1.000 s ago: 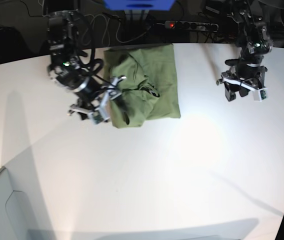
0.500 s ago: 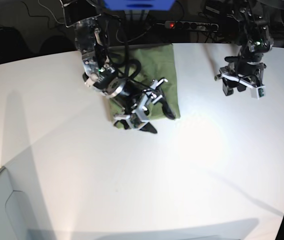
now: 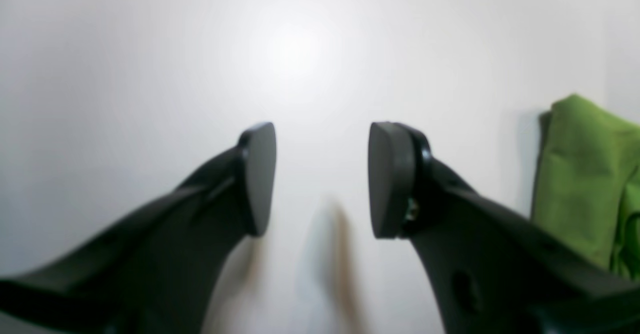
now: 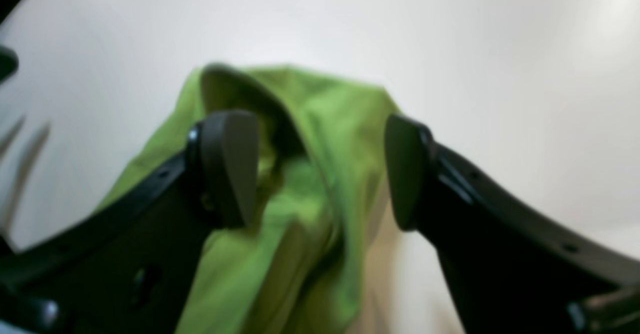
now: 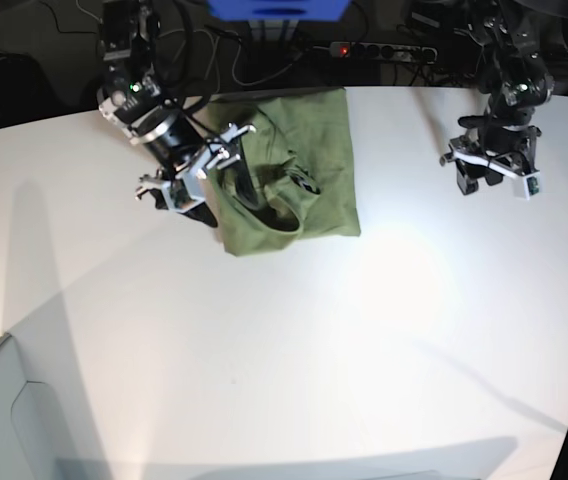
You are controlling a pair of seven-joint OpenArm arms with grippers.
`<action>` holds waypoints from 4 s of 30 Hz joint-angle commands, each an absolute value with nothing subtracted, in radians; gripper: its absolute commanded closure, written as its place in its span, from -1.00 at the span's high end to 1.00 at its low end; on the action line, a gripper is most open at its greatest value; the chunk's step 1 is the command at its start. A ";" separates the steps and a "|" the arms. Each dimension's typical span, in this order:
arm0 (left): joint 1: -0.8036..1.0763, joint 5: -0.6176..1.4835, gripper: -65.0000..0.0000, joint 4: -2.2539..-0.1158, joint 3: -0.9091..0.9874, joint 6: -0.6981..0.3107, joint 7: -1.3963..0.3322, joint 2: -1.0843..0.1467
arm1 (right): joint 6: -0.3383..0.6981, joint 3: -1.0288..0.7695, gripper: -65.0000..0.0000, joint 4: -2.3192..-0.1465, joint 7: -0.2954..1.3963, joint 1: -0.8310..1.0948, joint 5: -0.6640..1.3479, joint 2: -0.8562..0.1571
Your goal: Fold the T-shirt properly
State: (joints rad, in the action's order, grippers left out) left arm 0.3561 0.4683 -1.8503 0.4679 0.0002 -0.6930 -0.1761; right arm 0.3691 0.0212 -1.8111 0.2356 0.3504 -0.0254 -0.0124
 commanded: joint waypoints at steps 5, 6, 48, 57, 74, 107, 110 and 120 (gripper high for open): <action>0.326 0.478 -0.11 -1.868 0.469 -0.001 -0.673 -0.183 | 0.371 0.024 0.18 -1.850 0.206 0.389 -0.010 -0.027; 0.321 0.478 -0.11 -1.868 0.469 -0.001 -0.673 -0.183 | 0.371 0.024 0.18 -1.848 0.206 0.394 -0.010 -0.028; 0.317 0.476 -0.11 -1.865 0.475 -0.001 -0.674 -0.193 | 0.372 0.447 -0.99 -1.937 0.199 0.501 -0.012 -0.148; 0.317 0.476 -0.11 -1.868 0.475 -0.001 -0.674 -0.193 | 0.372 0.536 -0.91 -1.805 0.206 0.407 -0.016 -0.185; 0.272 0.476 -0.10 -1.867 0.697 -0.001 -0.674 -0.193 | 0.371 0.536 -0.04 -1.951 0.200 0.317 -0.010 -0.275; 0.318 0.476 -0.10 -1.865 0.731 -0.001 -0.674 -0.182 | 0.371 0.311 0.08 -1.698 0.206 0.254 -0.015 -0.104; 0.320 0.476 -0.10 -1.865 0.731 -0.001 -0.674 -0.182 | 0.371 0.321 0.06 -1.669 0.206 0.251 -0.015 -0.101; 0.325 0.476 -0.10 -1.867 0.731 -0.001 -0.674 -0.182 | 0.371 0.318 -0.97 -1.666 0.208 0.191 -0.012 -0.079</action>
